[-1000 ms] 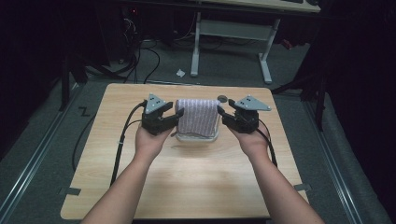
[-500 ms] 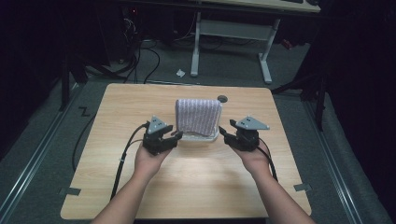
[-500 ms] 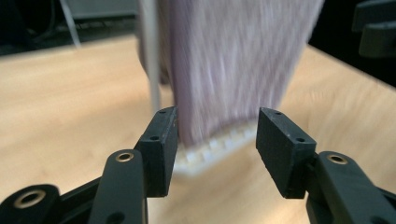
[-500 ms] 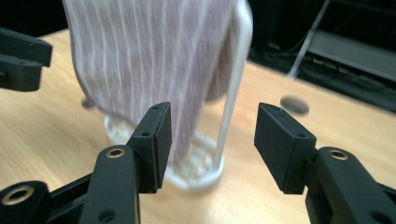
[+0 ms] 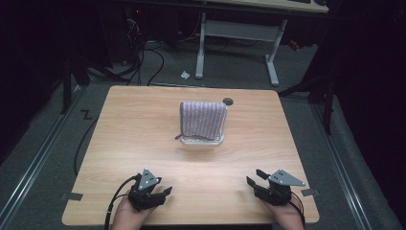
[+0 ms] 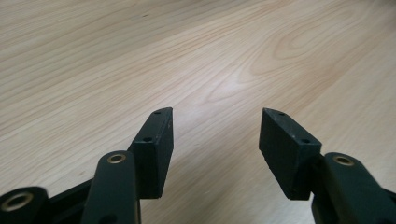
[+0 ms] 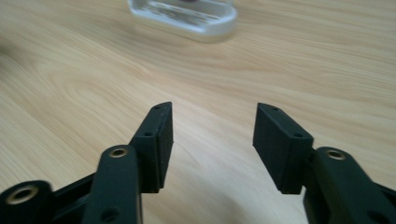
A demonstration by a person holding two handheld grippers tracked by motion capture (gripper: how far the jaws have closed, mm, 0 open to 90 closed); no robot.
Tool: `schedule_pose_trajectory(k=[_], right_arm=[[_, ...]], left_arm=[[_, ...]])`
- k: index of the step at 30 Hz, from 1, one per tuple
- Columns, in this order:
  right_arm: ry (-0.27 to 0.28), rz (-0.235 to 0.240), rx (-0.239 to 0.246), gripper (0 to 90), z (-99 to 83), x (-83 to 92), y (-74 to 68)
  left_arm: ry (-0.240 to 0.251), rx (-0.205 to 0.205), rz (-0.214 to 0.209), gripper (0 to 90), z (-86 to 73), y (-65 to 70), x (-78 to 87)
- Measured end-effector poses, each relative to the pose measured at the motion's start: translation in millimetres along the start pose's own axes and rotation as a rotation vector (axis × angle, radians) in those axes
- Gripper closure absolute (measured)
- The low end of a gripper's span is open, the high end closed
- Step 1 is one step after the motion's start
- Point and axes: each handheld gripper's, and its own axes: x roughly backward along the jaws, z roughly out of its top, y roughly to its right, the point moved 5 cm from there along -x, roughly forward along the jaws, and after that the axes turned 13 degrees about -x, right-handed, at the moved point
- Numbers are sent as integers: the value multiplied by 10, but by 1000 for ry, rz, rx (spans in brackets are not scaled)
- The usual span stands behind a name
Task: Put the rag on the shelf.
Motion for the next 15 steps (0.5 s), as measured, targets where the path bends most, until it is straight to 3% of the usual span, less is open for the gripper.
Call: schedule_pose_trajectory(k=[1,2,4,8,15], right_arm=[[0,0,0,473,0,0,0],[-13,-5,-4,464,-23,-16,13],[-37,-27,11,452,-20,-102,31],[-43,-20,19,450,-12,-171,13],[-44,-21,15,451,-12,-155,79]], left_arm=[[-5,18,-2,452,-11,-32,-25],[1,64,-20,450,-13,-79,-57],[25,85,-34,448,-1,-92,-63],[14,35,-18,442,-8,-78,-46],[24,72,-31,437,-32,-137,-34]])
